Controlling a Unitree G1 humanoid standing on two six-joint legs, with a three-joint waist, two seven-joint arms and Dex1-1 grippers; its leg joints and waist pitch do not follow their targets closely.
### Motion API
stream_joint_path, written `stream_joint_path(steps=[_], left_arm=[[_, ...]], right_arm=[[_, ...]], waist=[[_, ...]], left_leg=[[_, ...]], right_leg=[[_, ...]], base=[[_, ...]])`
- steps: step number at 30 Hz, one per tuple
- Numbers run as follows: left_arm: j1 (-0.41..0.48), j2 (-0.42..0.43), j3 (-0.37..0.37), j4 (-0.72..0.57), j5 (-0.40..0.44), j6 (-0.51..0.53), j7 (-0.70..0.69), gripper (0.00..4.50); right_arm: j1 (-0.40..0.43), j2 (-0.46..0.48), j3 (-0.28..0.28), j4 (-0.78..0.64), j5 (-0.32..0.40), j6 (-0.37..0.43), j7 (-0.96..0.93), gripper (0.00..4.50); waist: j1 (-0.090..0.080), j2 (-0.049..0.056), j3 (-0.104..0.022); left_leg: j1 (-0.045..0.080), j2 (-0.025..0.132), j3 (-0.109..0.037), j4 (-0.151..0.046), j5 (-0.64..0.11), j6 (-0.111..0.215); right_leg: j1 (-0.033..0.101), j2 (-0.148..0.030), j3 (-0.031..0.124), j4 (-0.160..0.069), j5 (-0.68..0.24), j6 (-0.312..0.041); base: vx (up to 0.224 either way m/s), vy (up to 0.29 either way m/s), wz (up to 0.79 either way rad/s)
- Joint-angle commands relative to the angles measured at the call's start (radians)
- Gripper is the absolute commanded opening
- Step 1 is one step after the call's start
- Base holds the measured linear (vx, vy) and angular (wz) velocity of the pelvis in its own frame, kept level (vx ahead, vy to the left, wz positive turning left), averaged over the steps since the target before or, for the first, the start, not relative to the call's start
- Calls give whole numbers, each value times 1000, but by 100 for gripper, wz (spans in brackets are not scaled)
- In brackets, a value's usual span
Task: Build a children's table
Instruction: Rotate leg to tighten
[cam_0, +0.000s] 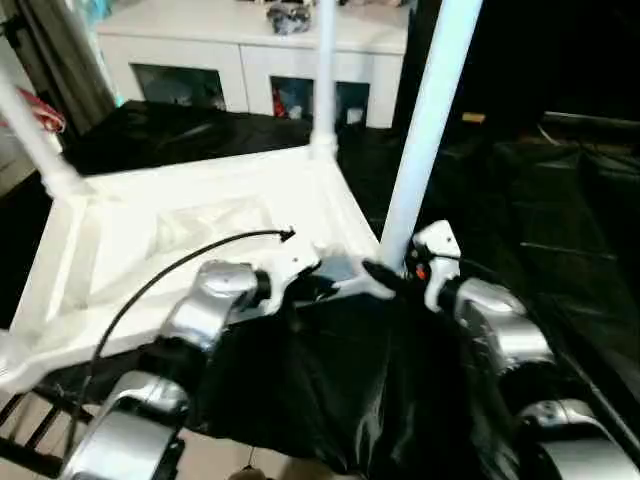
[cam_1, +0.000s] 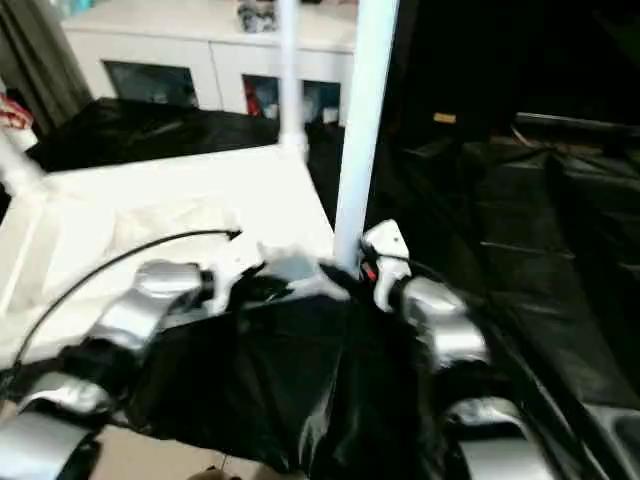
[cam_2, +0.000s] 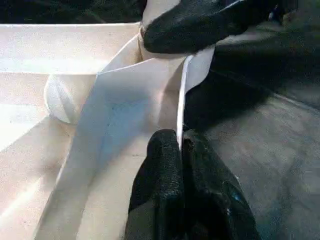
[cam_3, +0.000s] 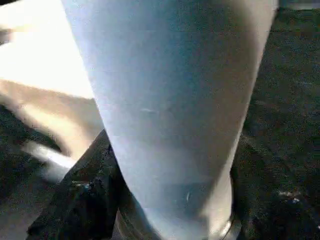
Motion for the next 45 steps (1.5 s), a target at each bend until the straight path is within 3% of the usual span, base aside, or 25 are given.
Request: stream_joint_path(steps=[1,4,5,6,7,11,14,17,25,29,30,32,33,41,45], left_arm=[[-67,-75,42,1,-16,5,185,0],[-80,-104,33,16,-2,-4,218,0],[-80,-108,30,14,-2,-8,210,0],[-72,-104,24,1,-6,-20,176,0],[-70,-103,23,-3,-7,-23,166,0],[-41,-83,11,-39,-27,-51,85,0],[-11,-62,3,-78,-50,-57,14,0],[17,-29,-6,-110,-65,-61,-54,0],[66,37,-18,-179,-105,-45,-210,0],[80,67,-27,-202,-112,-39,-263,0],[82,74,-28,-204,-112,-39,-276,0],[85,83,-30,-208,-113,-39,-289,0],[87,91,-29,-213,-114,-37,-300,0],[103,129,-32,-235,-123,-22,-348,0],[109,135,-35,-245,-126,-11,-359,0]], right_arm=[[12,100,81,73,-63,22,-68,261],[-21,142,61,114,-69,15,-167,261],[-29,153,59,120,-64,8,-170,261],[-36,165,43,113,-29,11,-123,261],[-37,168,37,110,-16,14,-105,317],[-40,153,9,94,32,36,-49,351],[-30,106,25,71,35,36,33,381],[4,21,68,18,18,12,167,405],[46,-120,95,-73,50,-5,436,405],[46,-145,108,-82,54,11,495,372],[45,-149,111,-81,53,14,508,370],[46,-155,117,-84,55,19,528,337],[48,-160,123,-88,55,23,547,330],[63,-170,149,-113,57,45,617,272],[75,-172,165,-126,58,59,637,259]], waist=[[-5,-11,-50],[-6,-8,-54],[-6,-12,-55],[-5,-12,-55],[-4,-11,-56],[-3,-13,-60],[-8,-18,-61],[-2,-18,-63],[7,-16,-61],[7,-18,-59],[7,-29,-58],[9,-22,-58],[9,-27,-58],[8,-28,-60],[9,-29,-59]], left_leg=[[5,15,-3,-75,-254,4],[6,15,-3,-73,-249,5],[3,15,-2,-73,-240,12],[1,14,-1,-71,-233,21],[1,14,-1,-70,-229,27],[-2,17,-1,-68,-186,54],[-7,17,1,-62,-141,73],[-8,18,4,-54,-111,102],[-5,22,7,-53,-142,115],[-2,23,7,-57,-164,98],[-2,23,9,-57,-164,98],[-2,24,7,-58,-162,94],[-2,24,7,-58,-157,94],[-3,23,7,-55,-132,103],[-2,24,7,-56,-142,96]], right_leg=[[41,-51,36,-91,-334,-165],[40,-51,37,-91,-305,-167],[42,-50,37,-88,-273,-173],[44,-49,37,-86,-256,-176],[45,-49,37,-85,-249,-177],[47,-49,35,-77,-172,-198],[49,-47,34,-68,-98,-220],[54,-46,34,-59,-32,-239],[50,-45,33,-61,-67,-252],[48,-47,34,-66,-124,-248],[47,-46,34,-68,-133,-245],[46,-47,34,-66,-143,-242],[48,-47,34,-65,-140,-241],[47,-45,33,-57,-77,-255],[48,-47,34,-60,-98,-253]], base=[[0,0,0],[0,0,0],[0,0,0],[0,0,0],[0,0,0],[0,0,0],[0,0,0],[0,0,0],[0,0,0],[0,0,0],[0,0,0],[0,0,0],[0,0,0],[0,0,0],[0,0,0]])
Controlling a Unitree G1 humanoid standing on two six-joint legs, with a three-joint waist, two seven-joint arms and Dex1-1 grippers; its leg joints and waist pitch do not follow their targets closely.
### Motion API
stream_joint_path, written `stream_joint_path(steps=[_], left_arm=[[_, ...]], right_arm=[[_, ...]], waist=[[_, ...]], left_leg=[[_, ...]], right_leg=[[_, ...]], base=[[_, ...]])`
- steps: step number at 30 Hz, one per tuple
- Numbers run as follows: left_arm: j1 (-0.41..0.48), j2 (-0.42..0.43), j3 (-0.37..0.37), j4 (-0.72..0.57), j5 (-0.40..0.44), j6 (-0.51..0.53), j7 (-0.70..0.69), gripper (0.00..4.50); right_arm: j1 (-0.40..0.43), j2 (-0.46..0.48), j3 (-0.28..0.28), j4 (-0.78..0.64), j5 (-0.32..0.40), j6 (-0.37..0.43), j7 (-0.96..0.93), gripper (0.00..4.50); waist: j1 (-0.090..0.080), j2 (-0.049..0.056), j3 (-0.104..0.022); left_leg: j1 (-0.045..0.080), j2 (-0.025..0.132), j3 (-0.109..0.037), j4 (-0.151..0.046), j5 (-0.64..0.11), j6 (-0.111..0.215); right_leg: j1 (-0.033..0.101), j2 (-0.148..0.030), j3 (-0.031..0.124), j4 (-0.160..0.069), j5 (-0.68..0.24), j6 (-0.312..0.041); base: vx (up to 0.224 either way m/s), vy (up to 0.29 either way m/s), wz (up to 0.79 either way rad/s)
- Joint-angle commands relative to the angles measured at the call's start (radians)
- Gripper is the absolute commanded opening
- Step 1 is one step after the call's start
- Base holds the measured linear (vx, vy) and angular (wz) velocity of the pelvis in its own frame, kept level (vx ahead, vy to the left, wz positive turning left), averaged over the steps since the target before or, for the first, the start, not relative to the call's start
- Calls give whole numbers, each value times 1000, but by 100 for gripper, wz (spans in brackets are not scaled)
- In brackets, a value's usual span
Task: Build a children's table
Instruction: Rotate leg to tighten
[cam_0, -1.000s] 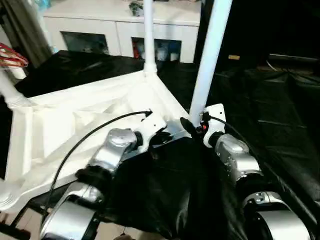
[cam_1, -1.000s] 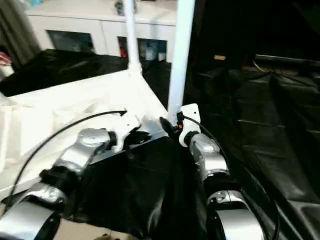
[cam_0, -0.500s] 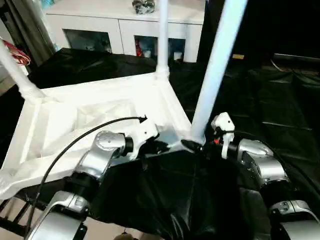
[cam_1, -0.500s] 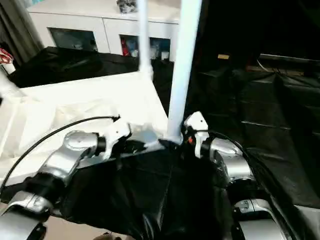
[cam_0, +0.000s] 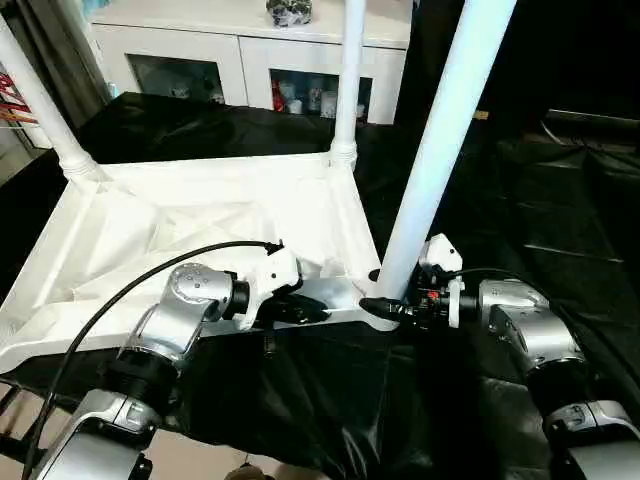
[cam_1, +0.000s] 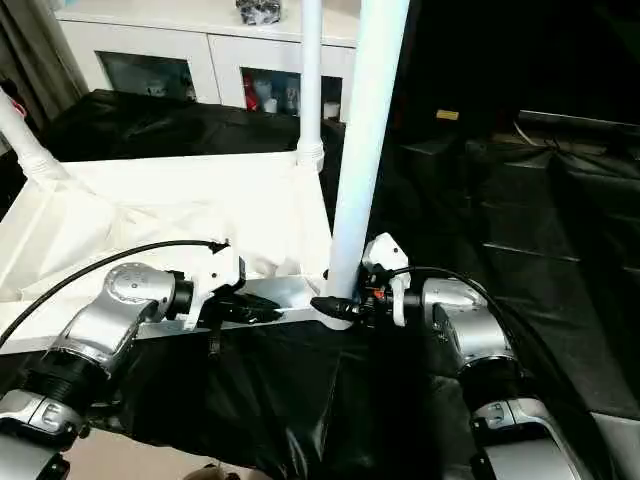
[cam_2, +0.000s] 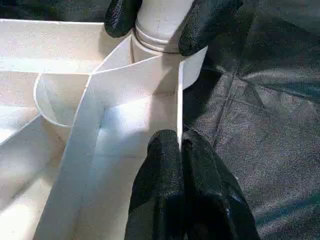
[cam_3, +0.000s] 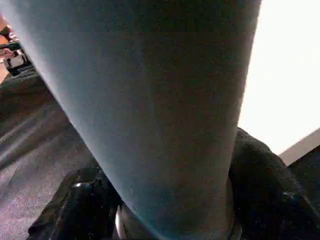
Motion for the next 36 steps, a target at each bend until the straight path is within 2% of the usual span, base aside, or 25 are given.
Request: stream_joint_path(steps=[1,4,7,8,9,10,11,12,16,17,18,20,22,24,26,27,29,31,33,35,36], left_arm=[[-2,-15,-5,-46,-43,-3,-16,0],[-10,-27,0,-33,-29,2,30,0],[-57,-71,27,40,9,2,179,0],[-73,-87,37,62,19,6,229,0],[-85,-100,42,76,24,10,261,0],[-91,-107,44,83,29,12,280,0],[-103,-120,47,96,39,16,320,0],[-111,-128,49,104,45,22,344,0],[-152,-176,66,149,56,57,456,0],[-171,-206,78,164,56,71,514,0],[-180,-223,81,171,59,73,541,0],[-193,-246,85,187,61,72,576,0],[-195,-256,83,189,61,68,582,0],[-191,-263,76,181,58,59,568,0],[-176,-254,66,160,48,43,520,0],[-172,-249,63,156,47,37,506,0],[-161,-235,57,143,42,25,467,0],[-147,-213,50,129,37,8,414,0],[-136,-195,48,116,28,-1,372,0],[-119,-166,42,91,10,-8,302,0],[-113,-159,40,82,3,-7,279,0]], right_arm=[[31,11,58,-13,-13,25,41,259],[40,28,59,-14,-22,34,14,258],[32,87,41,31,-58,19,-157,257],[23,110,30,57,-72,17,-233,257],[14,128,22,79,-82,18,-297,257],[11,138,21,90,-89,15,-329,257],[4,158,17,111,-102,10,-394,257],[0,171,13,119,-105,9,-425,257],[-36,253,-40,168,-77,57,-583,257],[-62,299,-70,198,-63,78,-680,257],[-80,319,-83,222,-61,86,-740,257],[-107,346,-95,261,-69,79,-815,257],[-115,357,-94,270,-69,65,-819,257],[-117,370,-94,266,-55,32,-782,312],[-110,364,-99,249,-39,15,-721,328],[-109,362,-103,245,-35,16,-707,328],[-106,350,-110,231,-26,18,-668,356],[-102,322,-99,218,-30,10,-619,370],[-93,294,-82,206,-31,2,-554,378],[-70,241,-52,167,-26,-2,-433,388],[-64,228,-45,157,-25,-3,-407,388]], waist=[[2,-18,-62],[3,-16,-63],[1,-14,-58],[-2,-16,-55],[-5,-14,-54],[-6,-15,-53],[-8,-15,-52],[-8,-15,-52],[-13,-16,-52],[-15,-15,-50],[-16,-15,-52],[-18,-15,-53],[-16,-17,-55],[-13,-17,-57],[-11,-17,-59],[-12,-11,-60],[-11,-12,-62],[-12,-11,-64],[-14,0,-62],[-11,-6,-65],[-10,-3,-62]], left_leg=[[5,22,5,-57,-145,88],[5,22,5,-56,-144,86],[7,21,4,-61,-167,67],[10,18,3,-66,-196,49],[14,18,2,-68,-217,28],[15,17,2,-70,-231,20],[12,17,-1,-73,-242,9],[15,17,-3,-74,-260,4],[15,15,-4,-77,-274,-2],[16,15,-3,-77,-276,-4],[17,15,-5,-78,-274,-10],[16,14,-4,-77,-266,-9],[13,14,-3,-75,-253,0],[9,14,-2,-72,-221,15],[8,14,-1,-69,-206,27],[6,14,-2,-69,-194,33],[4,14,-1,-67,-178,44],[2,15,-1,-65,-163,50],[3,15,-2,-65,-171,54],[3,15,1,-61,-174,62],[1,16,1,-62,-168,68]], right_leg=[[54,-47,35,-59,-96,-254],[52,-46,36,-58,-88,-253],[50,-48,36,-65,-130,-244],[50,-49,36,-74,-198,-227],[46,-52,39,-79,-253,-213],[45,-52,39,-83,-280,-205],[48,-53,38,-86,-315,-186],[47,-55,38,-91,-345,-172],[44,-53,39,-93,-365,-158],[39,-52,41,-94,-365,-158],[43,-52,38,-93,-367,-159],[42,-52,38,-94,-347,-160],[44,-52,40,-90,-311,-166],[47,-51,40,-83,-244,-176],[49,-52,39,-80,-214,-183],[51,-50,39,-77,-187,-189],[52,-49,38,-74,-155,-198],[55,-48,36,-68,-114,-214],[55,-48,35,-68,-93,-229],[60,-46,35,-66,-74,-237],[59,-46,34,-66,-71,-240]], base=[[0,0,0],[0,0,0],[0,0,0],[0,0,0],[0,0,0],[0,0,0],[0,0,0],[0,0,0],[0,0,0],[0,0,0],[0,0,0],[0,0,0],[0,0,0],[0,0,0],[0,0,0],[0,0,0],[0,0,0],[0,0,0],[0,0,0],[0,0,0],[0,0,0]])
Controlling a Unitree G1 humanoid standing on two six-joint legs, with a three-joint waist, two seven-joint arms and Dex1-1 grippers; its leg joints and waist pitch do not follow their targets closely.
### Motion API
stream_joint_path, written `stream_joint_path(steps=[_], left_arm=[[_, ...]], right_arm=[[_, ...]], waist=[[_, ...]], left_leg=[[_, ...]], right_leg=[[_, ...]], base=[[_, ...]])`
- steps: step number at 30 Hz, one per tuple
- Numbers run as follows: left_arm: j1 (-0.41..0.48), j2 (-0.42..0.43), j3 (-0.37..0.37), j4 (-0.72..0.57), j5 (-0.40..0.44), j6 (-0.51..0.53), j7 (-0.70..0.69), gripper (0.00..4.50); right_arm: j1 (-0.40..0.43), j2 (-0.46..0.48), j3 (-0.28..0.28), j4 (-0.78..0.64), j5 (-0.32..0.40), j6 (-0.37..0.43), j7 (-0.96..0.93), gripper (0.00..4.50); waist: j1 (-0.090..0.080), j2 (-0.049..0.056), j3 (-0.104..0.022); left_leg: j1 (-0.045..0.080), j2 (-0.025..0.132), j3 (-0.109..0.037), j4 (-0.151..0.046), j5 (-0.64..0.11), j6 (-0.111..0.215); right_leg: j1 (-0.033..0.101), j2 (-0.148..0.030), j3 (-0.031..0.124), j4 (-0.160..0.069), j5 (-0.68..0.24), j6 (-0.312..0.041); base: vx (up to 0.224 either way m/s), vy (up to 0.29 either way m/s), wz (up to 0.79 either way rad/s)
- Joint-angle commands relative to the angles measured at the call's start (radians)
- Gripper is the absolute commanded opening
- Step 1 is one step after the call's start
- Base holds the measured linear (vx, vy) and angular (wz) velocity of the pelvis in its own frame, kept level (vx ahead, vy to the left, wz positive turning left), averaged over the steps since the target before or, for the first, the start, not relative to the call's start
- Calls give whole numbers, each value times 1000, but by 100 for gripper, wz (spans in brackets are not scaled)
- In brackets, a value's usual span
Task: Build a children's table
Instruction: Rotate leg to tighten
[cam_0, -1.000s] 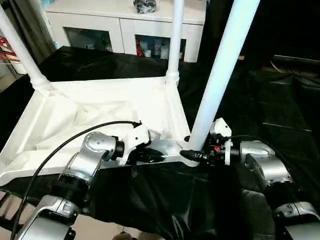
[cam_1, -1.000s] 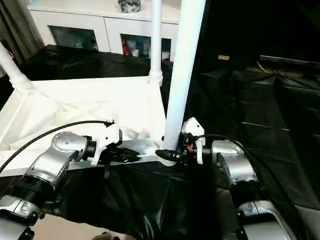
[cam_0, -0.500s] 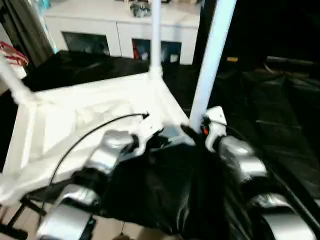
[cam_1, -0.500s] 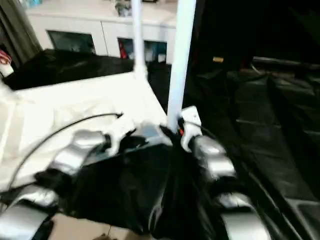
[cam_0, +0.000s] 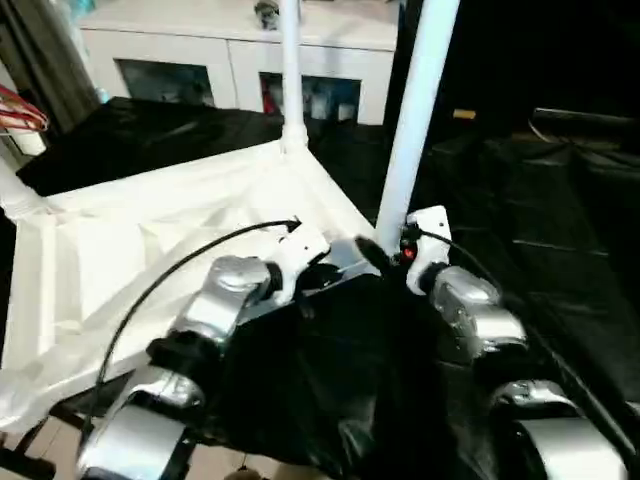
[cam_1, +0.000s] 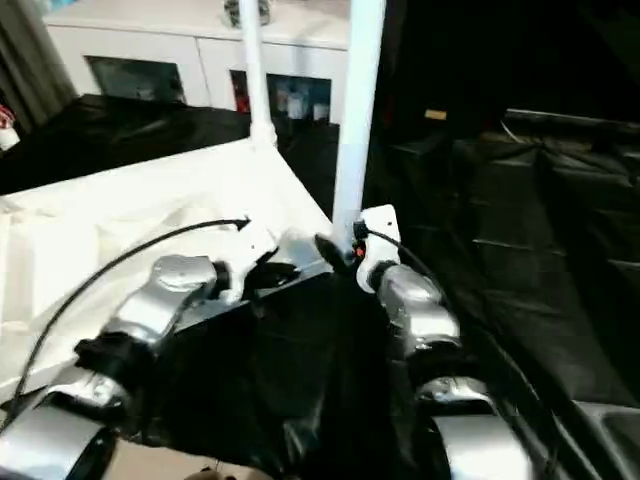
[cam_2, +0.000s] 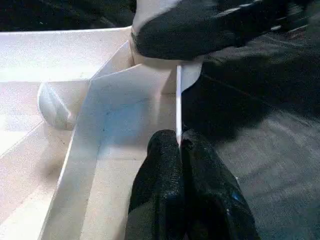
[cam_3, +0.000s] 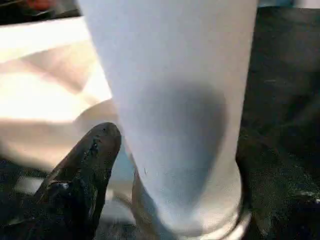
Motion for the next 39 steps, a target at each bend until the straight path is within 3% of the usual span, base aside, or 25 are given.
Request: stream_joint_path(steps=[1,3,7,13,26,33,34,36,39], left_arm=[[-8,-25,0,-70,-63,-56,-53,0],[6,-2,-8,-92,-73,-55,-101,0],[26,47,-18,-117,-87,-55,-185,0],[57,113,-20,-148,-106,-45,-287,0],[74,109,-25,-173,-122,-31,-305,0],[51,73,-7,-130,-88,-37,-195,0],[42,62,-1,-117,-82,-36,-165,0],[16,30,12,-81,-62,-38,-78,0],[-18,-15,23,-38,-44,-41,20,0]], right_arm=[[24,31,99,-3,2,25,131,368],[38,-11,113,-24,2,20,215,351],[61,-83,137,-63,4,21,362,317],[105,-157,187,-163,42,80,577,270],[168,-138,212,-252,64,117,606,254],[184,-114,180,-258,67,115,522,253],[179,-100,166,-243,60,103,476,252],[157,-56,121,-191,38,79,317,252],[126,-1,71,-117,14,60,117,252]], waist=[[7,-5,-61],[5,-2,-60],[11,-15,-60],[22,-14,-59],[24,-6,-60],[30,-6,-59],[29,-11,-58],[24,-11,-55],[18,-11,-54]], left_leg=[[0,17,2,-59,-167,73],[3,19,3,-61,-178,68],[2,21,6,-58,-171,81],[6,24,5,-58,-165,91],[6,23,3,-59,-170,69],[7,23,3,-61,-185,58],[7,23,3,-62,-190,56],[12,20,2,-66,-223,29],[12,18,0,-70,-234,11]], right_leg=[[58,-47,33,-64,-76,-241],[54,-48,34,-66,-96,-247],[56,-46,34,-63,-86,-256],[52,-48,34,-63,-114,-253],[53,-47,35,-61,-100,-254],[51,-49,36,-66,-125,-247],[52,-49,35,-67,-135,-243],[46,-52,38,-76,-223,-221],[46,-54,38,-83,-277,-196]], base=[[0,0,0],[0,0,0],[0,0,0],[0,0,0],[0,0,0],[0,0,0],[0,0,0],[0,0,0],[0,0,0]])
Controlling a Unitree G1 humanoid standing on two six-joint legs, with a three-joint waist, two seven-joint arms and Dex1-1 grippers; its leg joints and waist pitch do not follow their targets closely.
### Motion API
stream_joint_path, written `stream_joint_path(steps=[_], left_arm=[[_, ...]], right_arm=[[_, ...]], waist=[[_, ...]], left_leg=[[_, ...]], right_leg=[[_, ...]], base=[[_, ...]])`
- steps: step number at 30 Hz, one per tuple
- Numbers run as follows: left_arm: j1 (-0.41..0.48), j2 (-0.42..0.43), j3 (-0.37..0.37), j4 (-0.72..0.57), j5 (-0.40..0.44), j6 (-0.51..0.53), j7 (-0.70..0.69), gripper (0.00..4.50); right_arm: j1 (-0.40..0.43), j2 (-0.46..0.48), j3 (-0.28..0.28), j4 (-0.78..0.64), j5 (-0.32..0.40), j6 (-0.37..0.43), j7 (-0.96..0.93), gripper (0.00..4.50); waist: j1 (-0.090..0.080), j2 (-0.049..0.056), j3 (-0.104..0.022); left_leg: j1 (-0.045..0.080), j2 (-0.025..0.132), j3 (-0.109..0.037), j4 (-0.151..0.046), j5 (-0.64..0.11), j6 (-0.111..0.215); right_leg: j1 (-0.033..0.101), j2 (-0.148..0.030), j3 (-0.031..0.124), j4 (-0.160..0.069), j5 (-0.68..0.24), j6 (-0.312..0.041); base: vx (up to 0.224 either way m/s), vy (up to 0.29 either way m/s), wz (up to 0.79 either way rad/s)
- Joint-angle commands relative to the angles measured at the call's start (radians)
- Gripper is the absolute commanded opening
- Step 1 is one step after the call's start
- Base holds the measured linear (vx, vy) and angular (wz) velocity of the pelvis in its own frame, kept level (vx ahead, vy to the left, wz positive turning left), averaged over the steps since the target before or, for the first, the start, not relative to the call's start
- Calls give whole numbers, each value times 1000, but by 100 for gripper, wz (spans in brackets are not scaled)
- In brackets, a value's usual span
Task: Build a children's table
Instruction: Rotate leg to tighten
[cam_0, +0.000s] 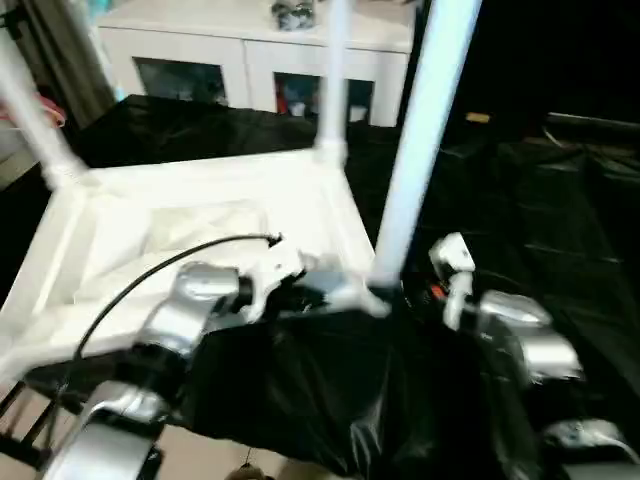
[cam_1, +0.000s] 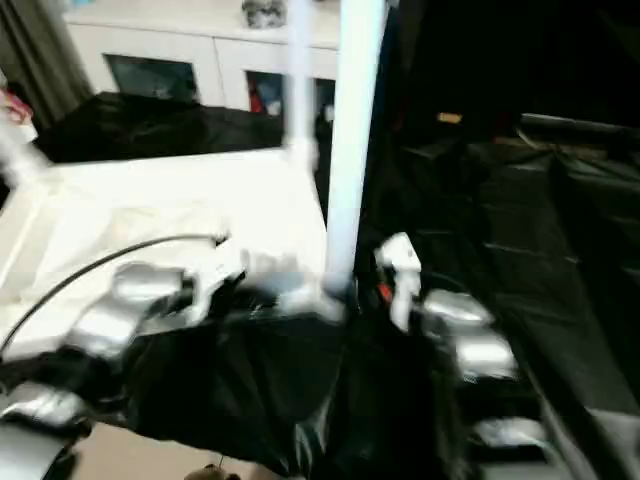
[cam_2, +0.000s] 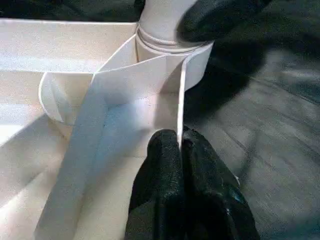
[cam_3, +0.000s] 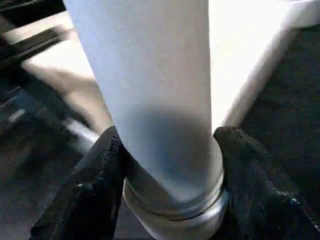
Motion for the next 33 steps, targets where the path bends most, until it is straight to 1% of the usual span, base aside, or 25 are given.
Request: stream_joint_path(steps=[1,2,4,5,6,8,10,11,12,15,16,17,18,19,20,21,22,23,24,25,27,29,31,32,33], left_arm=[[-65,-79,37,7,-22,-14,156,0],[-78,-101,43,21,-19,-10,191,0],[-86,-115,46,27,-20,-8,210,0],[-94,-129,49,33,-21,-10,227,0],[-101,-146,49,40,-21,-15,243,0],[-102,-150,35,45,-9,-34,237,0],[-99,-154,24,48,-5,-48,221,0],[-92,-154,18,42,-6,-52,205,0],[-86,-152,14,36,-6,-54,197,0],[-80,-151,11,39,-2,-63,197,0],[-76,-148,10,38,-2,-66,195,0],[-74,-147,9,38,-1,-69,195,0],[-71,-145,8,37,-1,-71,193,0],[-64,-142,5,28,-2,-74,182,0],[-62,-142,4,26,-2,-75,180,0],[-58,-141,4,22,-3,-75,177,0],[-53,-139,3,16,-5,-77,170,0],[-49,-138,2,12,-6,-78,166,0],[-40,-137,1,3,-8,-79,158,0],[-37,-136,1,0,-9,-79,156,0],[-27,-135,-3,-11,-12,-82,144,0],[-2,-130,-13,-40,-19,-88,126,0],[3,-130,-13,-45,-19,-89,127,0],[15,-127,-3,-71,-33,-70,123,0],[21,-123,2,-91,-46,-49,111,0]], right_arm=[[-5,83,41,58,-25,5,-101,252],[-13,108,21,75,-17,5,-163,252],[-17,123,10,81,-12,3,-197,252],[-19,140,-3,84,-8,3,-236,252],[-21,163,-17,83,-5,-2,-279,252],[-18,172,-19,80,-20,-20,-317,252],[-16,173,-20,83,-37,-50,-349,252],[-11,166,-25,81,-38,-72,-347,287],[-6,160,-34,75,-28,-76,-334,308],[1,143,-45,66,-15,-91,-325,334],[13,117,-31,48,-30,-106,-309,334],[23,99,-22,35,-43,-118,-299,349],[36,75,-19,14,-45,-123,-274,349],[59,33,-24,-21,-36,-123,-226,349],[64,25,-25,-28,-34,-124,-217,349],[79,-3,-30,-49,-24,-123,-181,349],[98,-43,-42,-74,-8,-124,-135,349],[108,-64,-49,-88,2,-121,-111,349],[130,-112,-67,-118,27,-109,-57,349],[135,-124,-72,-126,35,-105,-43,349],[153,-157,-85,-154,56,-91,-5,349],[192,-213,-99,-222,109,-49,70,349],[204,-223,-96,-251,127,-25,91,349],[228,-235,-73,-316,159,25,144,349],[235,-237,-58,-342,168,44,166,349]], waist=[[-3,-10,-56],[-4,-9,-55],[-4,-7,-58],[-4,-8,-58],[-4,-5,-59],[-4,-6,-63],[-4,-2,-64],[-5,-1,-66],[-5,-2,-65],[-4,-2,-64],[-3,-1,-63],[0,-5,-63],[1,-3,-62],[3,-12,-62],[7,-13,-63],[7,-15,-63],[9,-14,-62],[10,-18,-62],[13,-19,-63],[15,-20,-63],[19,-24,-62],[23,-26,-62],[25,-26,-61],[24,-30,-60],[27,-28,-59]], left_leg=[[10,17,-2,-72,-235,6],[9,18,-2,-73,-233,7],[8,17,-2,-71,-225,10],[7,17,-1,-70,-214,16],[5,17,-1,-69,-202,20],[4,16,-1,-67,-178,25],[2,15,-1,-64,-157,33],[2,15,-1,-63,-150,37],[2,14,0,-62,-150,41],[2,15,1,-62,-169,57],[3,16,1,-63,-173,57],[4,16,2,-61,-169,56],[4,16,3,-61,-173,58],[1,15,3,-61,-164,64],[1,16,3,-58,-147,76],[-3,14,3,-57,-138,85],[-1,15,4,-57,-141,89],[-2,16,4,-55,-141,99],[-1,16,5,-54,-138,105],[0,16,5,-53,-138,111],[-5,15,5,-51,-130,125],[-4,16,5,-49,-127,135],[-5,17,5,-49,-126,141],[-4,17,6,-50,-134,142],[-5,19,5,-51,-141,140]], right_leg=[[45,-53,37,-85,-284,-188],[44,-53,37,-87,-288,-182],[45,-52,37,-84,-272,-179],[45,-50,37,-83,-246,-182],[45,-50,38,-80,-214,-186],[49,-48,36,-74,-158,-195],[49,-47,36,-70,-109,-205],[51,-46,35,-67,-81,-213],[52,-46,35,-66,-72,-216],[53,-47,35,-69,-81,-225],[53,-47,35,-70,-91,-224],[53,-46,35,-71,-98,-219],[51,-46,36,-72,-104,-219],[56,-47,36,-70,-108,-214],[55,-48,37,-69,-92,-209],[57,-48,36,-69,-89,-210],[56,-48,36,-71,-94,-209],[57,-48,36,-70,-92,-211],[57,-48,35,-71,-97,-210],[57,-47,36,-70,-94,-211],[58,-47,35,-70,-88,-210],[58,-47,34,-70,-99,-207],[56,-45,34,-71,-109,-206],[54,-44,33,-73,-122,-205],[55,-45,33,-72,-139,-202]], base=[[0,0,0],[0,0,0],[0,0,0],[0,0,0],[0,0,0],[0,0,0],[0,0,0],[0,0,0],[0,0,0],[0,0,0],[0,0,0],[0,0,0],[0,0,0],[0,0,0],[0,0,0],[0,0,0],[0,0,0],[0,0,0],[0,0,0],[0,0,0],[0,0,0],[0,0,0],[0,0,0],[0,0,0],[0,0,0]])
